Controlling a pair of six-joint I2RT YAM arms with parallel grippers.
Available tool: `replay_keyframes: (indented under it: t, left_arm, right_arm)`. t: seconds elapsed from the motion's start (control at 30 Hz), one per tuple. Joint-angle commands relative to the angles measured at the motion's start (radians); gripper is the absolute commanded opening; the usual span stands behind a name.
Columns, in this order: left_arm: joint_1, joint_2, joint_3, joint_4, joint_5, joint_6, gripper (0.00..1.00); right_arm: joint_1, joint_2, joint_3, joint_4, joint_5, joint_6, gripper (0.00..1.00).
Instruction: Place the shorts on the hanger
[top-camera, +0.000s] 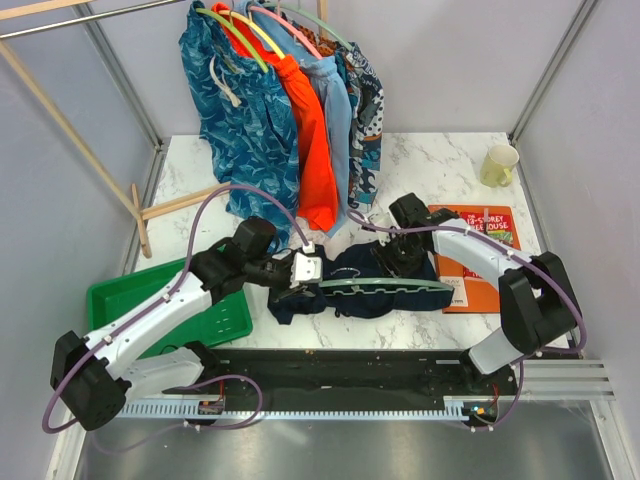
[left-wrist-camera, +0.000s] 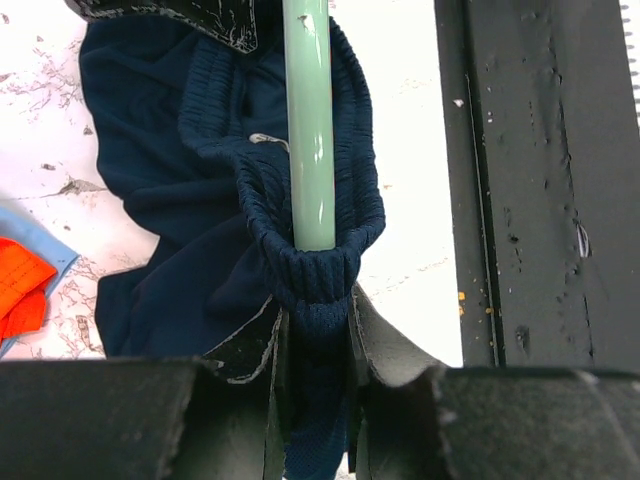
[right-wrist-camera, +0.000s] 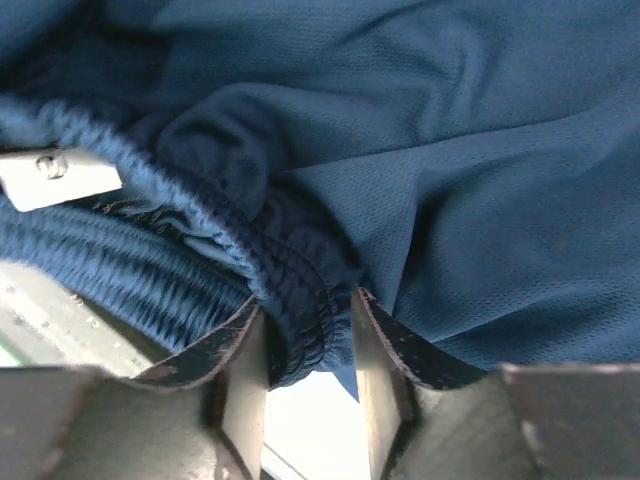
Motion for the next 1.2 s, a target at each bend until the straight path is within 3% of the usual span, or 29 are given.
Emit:
replay_keyframes:
  t: [0.0, 0.1, 0.2, 0.37, 0.5, 0.7, 1.0, 1.17]
  left_arm:
    - [-0.003, -0.034, 0.043, 0.088, 0.001, -0.095, 0.02]
    - [0.009, -0.044, 0.036, 0.085, -0.021, -0.108, 0.02]
    - [0.028, -0.047, 0.034, 0.049, -0.038, -0.105, 0.02]
    - [0.115, -0.113, -0.003, -0.021, -0.045, -0.042, 0.02]
    - [0.198, -0.148, -0.016, -0.094, -0.045, 0.030, 0.02]
    - [0.230, -0.127, -0.004, -0.157, -0.128, 0.098, 0.02]
    - [0.198, 0.011, 0.094, -0.179, -0.137, 0.113, 0.02]
    - [0.151, 0.093, 0.197, -0.151, -0.136, 0.044, 0.02]
  right_arm:
    - [0.019, 0.006, 0.003, 0.029, 0.131, 0.040, 0.41]
    - [0.018, 0.014, -0.002, -0.014, 0.164, 0.002, 0.39]
    - [-0.030, -0.001, -0.020, -0.048, 0.164, -0.024, 0.24]
    - [-0.211, -0.013, 0.018, -0.108, 0.187, -0.153, 0.00]
    - [-0.326, -0.013, 0.024, -0.135, 0.199, -0.242, 0.00]
    - [-0.475, -0.013, 0.098, -0.201, 0.147, -0.326, 0.00]
    - [-0.455, -0.098, 0.244, -0.304, 0.004, -0.336, 0.00]
    - [-0.340, -0.144, 0.319, -0.368, -0.005, -0.299, 0.00]
